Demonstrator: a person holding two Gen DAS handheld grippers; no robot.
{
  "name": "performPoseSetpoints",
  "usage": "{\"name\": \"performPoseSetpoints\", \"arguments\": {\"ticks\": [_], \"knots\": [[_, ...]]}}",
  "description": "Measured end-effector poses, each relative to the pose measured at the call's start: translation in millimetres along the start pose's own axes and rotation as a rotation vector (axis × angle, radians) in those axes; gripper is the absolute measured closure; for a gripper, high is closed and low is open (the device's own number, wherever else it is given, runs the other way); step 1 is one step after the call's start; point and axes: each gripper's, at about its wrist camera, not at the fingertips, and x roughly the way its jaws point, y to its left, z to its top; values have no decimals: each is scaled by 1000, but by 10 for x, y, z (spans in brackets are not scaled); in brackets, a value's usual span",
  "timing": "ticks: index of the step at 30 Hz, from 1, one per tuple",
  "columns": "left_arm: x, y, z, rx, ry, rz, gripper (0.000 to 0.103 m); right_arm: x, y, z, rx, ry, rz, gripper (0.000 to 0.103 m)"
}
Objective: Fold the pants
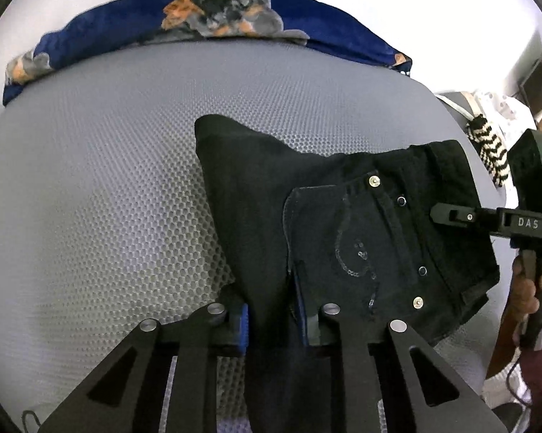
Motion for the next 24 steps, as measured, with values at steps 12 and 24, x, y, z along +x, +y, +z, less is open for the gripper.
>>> {"name": "performPoseSetpoints", "arguments": {"ticks": [12,24], "knots": [[-186,65,103,-9,-64,39,84,153,374,145,-50,14,25,81],[-266,451,511,-61,-124,68,84,420,622,575,-69,21,97,82]]}}
